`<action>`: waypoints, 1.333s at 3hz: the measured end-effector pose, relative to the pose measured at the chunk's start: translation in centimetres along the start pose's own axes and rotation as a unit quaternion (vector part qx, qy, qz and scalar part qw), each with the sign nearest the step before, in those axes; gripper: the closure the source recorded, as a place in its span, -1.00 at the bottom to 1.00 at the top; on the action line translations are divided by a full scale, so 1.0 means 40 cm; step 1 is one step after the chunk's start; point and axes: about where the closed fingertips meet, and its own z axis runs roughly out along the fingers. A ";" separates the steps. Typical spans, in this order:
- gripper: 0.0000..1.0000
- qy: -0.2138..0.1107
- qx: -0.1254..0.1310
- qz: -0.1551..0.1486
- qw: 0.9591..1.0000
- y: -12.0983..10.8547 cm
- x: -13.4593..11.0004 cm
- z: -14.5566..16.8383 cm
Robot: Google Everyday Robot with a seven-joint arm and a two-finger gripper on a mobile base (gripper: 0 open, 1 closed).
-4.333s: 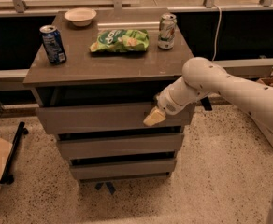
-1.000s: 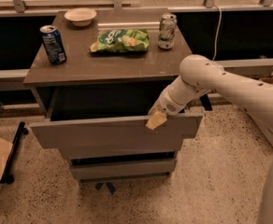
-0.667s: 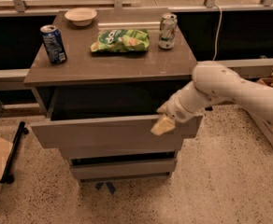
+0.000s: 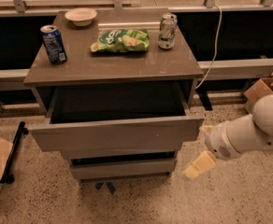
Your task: Open top drawer
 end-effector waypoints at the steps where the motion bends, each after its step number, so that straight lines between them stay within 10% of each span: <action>1: -1.00 -0.002 0.013 0.027 1.000 0.025 0.059 -0.044; 2: -1.00 -0.002 0.010 0.009 1.000 0.029 0.031 -0.033; 4: -1.00 0.013 -0.042 -0.121 0.992 0.056 -0.151 0.089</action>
Offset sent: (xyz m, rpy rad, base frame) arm 0.0009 0.0193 0.0100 -0.0132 -0.0325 0.0570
